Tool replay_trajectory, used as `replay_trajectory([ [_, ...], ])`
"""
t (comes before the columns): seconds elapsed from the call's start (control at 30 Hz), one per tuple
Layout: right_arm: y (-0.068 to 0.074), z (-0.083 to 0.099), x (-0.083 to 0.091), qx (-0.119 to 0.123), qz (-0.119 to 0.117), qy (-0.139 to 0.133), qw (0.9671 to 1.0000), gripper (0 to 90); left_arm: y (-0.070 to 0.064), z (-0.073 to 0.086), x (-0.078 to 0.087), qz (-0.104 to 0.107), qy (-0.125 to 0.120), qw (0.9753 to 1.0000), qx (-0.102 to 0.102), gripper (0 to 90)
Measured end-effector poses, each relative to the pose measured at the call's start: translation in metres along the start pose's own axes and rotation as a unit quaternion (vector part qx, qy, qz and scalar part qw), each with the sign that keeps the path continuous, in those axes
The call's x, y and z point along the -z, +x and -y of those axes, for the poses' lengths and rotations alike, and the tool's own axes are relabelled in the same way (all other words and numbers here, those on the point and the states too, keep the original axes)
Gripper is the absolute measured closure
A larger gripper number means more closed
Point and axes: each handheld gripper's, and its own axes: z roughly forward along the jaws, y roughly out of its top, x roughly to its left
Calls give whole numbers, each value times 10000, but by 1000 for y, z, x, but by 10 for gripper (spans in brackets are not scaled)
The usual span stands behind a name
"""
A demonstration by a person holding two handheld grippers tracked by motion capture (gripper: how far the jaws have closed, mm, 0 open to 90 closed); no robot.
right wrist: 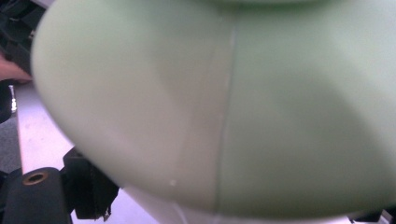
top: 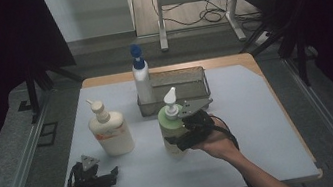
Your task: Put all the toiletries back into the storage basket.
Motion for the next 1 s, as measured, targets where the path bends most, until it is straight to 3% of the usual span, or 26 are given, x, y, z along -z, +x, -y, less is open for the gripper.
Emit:
replay_trajectory([
  [1.0, -33, -32, -6, -215, 412, -98, 9989, 117, 0, 0, 0, 3, -10, 10000, 4, 106],
])
